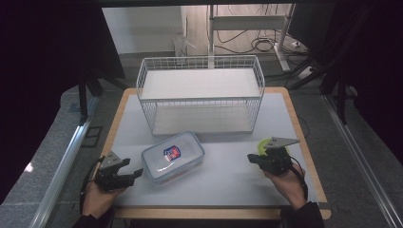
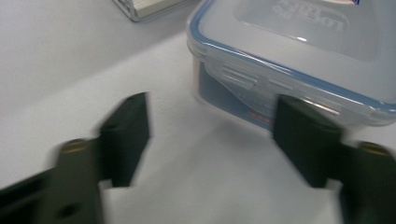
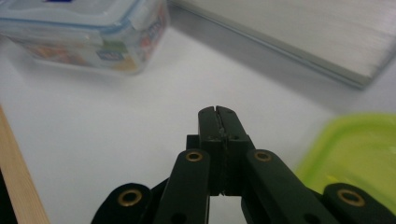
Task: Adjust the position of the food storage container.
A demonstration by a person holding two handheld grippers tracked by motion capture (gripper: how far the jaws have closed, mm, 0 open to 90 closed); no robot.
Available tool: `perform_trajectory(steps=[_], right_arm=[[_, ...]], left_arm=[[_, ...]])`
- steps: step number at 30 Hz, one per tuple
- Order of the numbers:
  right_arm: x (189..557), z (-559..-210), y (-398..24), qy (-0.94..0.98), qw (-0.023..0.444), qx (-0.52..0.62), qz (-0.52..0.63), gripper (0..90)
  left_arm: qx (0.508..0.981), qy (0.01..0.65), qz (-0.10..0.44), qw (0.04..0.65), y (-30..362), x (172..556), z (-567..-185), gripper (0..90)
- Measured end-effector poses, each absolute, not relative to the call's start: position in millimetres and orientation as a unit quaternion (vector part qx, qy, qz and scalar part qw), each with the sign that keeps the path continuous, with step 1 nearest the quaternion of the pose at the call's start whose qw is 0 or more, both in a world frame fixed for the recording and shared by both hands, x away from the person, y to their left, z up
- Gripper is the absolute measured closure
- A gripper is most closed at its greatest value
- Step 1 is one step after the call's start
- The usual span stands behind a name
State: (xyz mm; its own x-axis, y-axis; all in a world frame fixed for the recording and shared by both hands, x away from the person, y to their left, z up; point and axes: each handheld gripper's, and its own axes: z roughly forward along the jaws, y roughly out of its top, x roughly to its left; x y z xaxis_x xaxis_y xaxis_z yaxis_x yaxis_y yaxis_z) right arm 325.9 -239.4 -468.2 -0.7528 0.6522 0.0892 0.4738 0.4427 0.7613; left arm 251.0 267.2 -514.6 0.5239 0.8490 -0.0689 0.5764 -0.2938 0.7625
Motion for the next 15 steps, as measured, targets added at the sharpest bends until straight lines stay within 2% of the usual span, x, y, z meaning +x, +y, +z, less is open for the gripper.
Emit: perform_trajectory(steps=[3,4,5,9,15], right_arm=[[327.8,-467.3,-225.7,0.845,0.108,0.324,0.412,90.0],[329.9,-468.8,-216.1,0.847,0.106,0.318,0.413,90.0],[331.0,-469.9,-211.4,0.848,0.106,0.315,0.413,90.0],[335.0,-475.8,-191.4,0.855,0.104,0.308,0.405,90.0],[342.0,-483.7,-169.1,0.860,0.109,0.304,0.394,90.0]], left_arm=[[0.788,0.462,0.165,0.373,266.5,254.5,-517.3,64.7],[0.788,0.464,0.154,0.374,266.3,256.4,-518.8,77.2],[0.789,0.470,0.141,0.370,263.3,260.4,-521.2,80.9],[0.795,0.470,0.135,0.359,254.0,267.1,-522.2,89.0],[0.796,0.477,0.128,0.349,250.8,276.3,-526.5,89.7]])
